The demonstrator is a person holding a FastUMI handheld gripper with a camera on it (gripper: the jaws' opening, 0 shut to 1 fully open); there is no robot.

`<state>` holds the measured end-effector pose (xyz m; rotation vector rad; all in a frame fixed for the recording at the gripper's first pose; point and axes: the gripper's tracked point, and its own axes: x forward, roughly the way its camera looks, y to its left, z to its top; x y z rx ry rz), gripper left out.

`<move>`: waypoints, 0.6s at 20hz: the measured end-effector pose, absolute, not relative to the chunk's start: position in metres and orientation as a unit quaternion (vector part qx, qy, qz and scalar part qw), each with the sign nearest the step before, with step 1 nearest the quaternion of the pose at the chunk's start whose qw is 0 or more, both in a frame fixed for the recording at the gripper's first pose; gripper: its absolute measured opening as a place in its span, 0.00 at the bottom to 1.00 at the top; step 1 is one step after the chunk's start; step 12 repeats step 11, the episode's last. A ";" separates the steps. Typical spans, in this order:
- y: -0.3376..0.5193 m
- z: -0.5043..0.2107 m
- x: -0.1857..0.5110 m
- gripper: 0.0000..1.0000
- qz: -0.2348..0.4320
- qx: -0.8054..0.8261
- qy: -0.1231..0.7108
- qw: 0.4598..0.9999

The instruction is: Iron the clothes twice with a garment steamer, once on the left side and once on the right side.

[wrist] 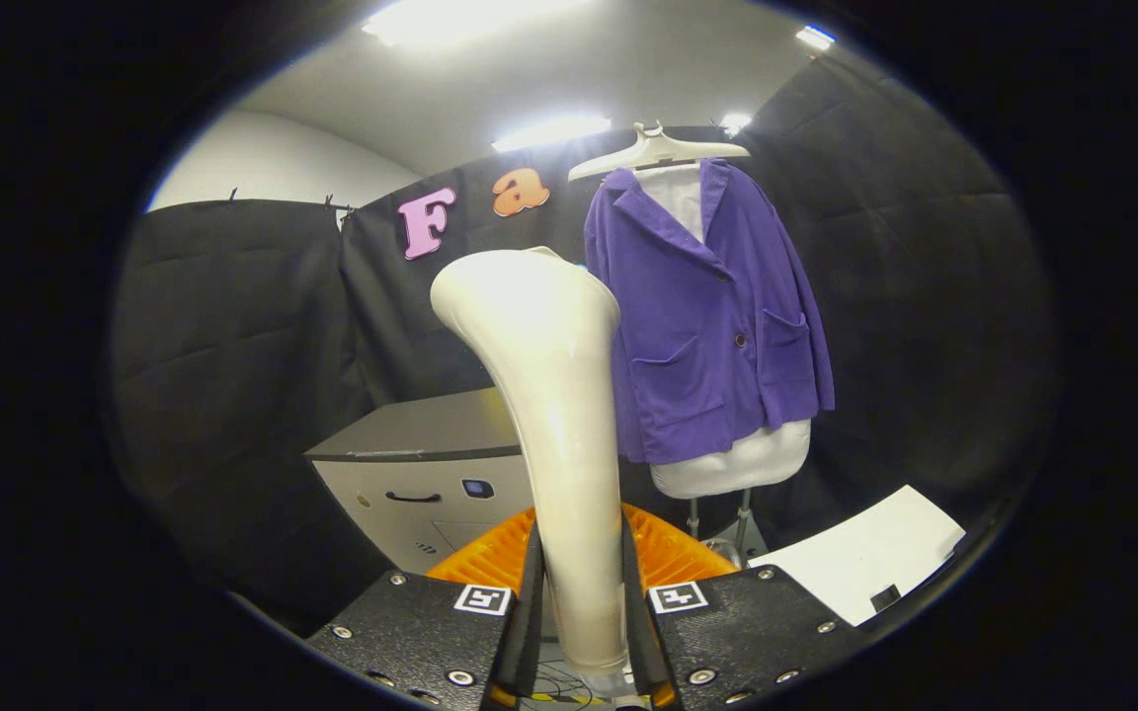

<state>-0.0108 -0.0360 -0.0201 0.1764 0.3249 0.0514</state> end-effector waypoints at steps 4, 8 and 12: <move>-0.026 -0.018 -0.007 0.36 0.032 0.084 0.160 0.983; -0.021 -0.017 -0.006 0.36 0.035 0.083 0.160 0.983; -0.022 -0.019 -0.005 0.36 0.032 0.089 0.162 0.982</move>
